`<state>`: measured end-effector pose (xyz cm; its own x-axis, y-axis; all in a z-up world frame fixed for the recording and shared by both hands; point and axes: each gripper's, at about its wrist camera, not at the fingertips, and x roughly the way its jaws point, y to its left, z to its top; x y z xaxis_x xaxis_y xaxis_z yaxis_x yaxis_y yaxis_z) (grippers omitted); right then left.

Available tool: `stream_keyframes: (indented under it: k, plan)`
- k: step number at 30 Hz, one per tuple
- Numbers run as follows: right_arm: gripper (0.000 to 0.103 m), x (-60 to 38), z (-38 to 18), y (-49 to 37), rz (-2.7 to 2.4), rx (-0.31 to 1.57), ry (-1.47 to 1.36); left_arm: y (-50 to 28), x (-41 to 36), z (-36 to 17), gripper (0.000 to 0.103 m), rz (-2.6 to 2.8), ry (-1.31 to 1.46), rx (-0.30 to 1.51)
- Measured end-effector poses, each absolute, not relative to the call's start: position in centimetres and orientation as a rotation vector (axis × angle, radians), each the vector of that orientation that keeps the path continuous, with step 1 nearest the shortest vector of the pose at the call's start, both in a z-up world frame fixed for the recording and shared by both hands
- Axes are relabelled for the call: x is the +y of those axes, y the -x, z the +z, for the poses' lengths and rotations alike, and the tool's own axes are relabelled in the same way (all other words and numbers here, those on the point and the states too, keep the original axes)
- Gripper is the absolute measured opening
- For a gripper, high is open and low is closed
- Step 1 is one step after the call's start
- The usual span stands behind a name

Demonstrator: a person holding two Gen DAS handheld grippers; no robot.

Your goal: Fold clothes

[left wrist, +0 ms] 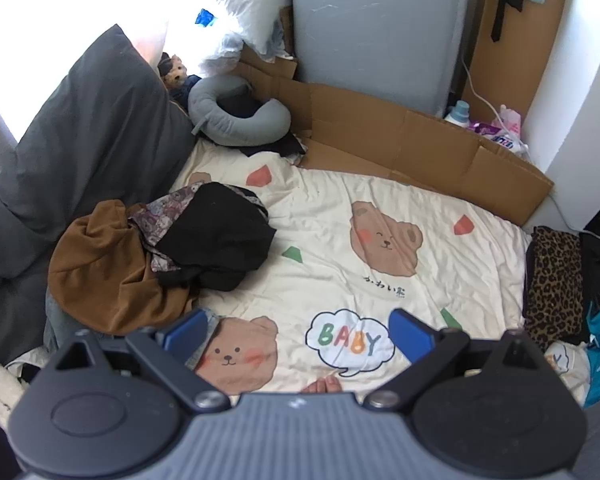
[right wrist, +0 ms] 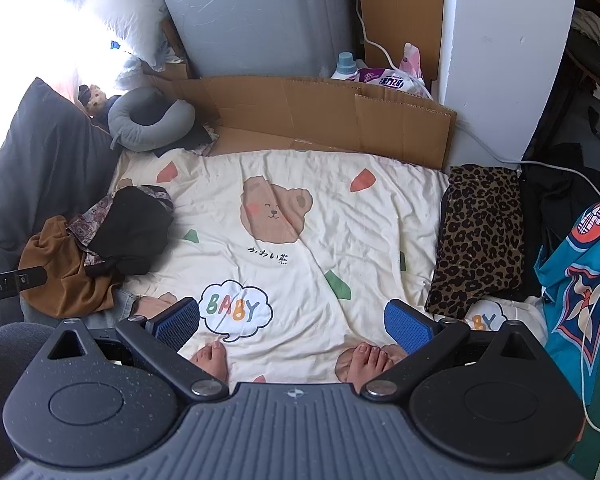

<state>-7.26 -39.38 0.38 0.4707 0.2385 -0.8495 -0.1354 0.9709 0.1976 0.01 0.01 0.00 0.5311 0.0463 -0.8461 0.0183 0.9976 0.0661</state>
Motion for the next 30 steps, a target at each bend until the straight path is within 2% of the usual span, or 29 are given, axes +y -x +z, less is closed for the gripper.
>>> stream_keyframes:
  k: [30]
  plan:
    - [0.102, -39.68, 0.38, 7.14, 0.220, 1.053, -0.111, -0.10, 0.70, 0.11, 0.098, 0.004, -0.049, 1.008]
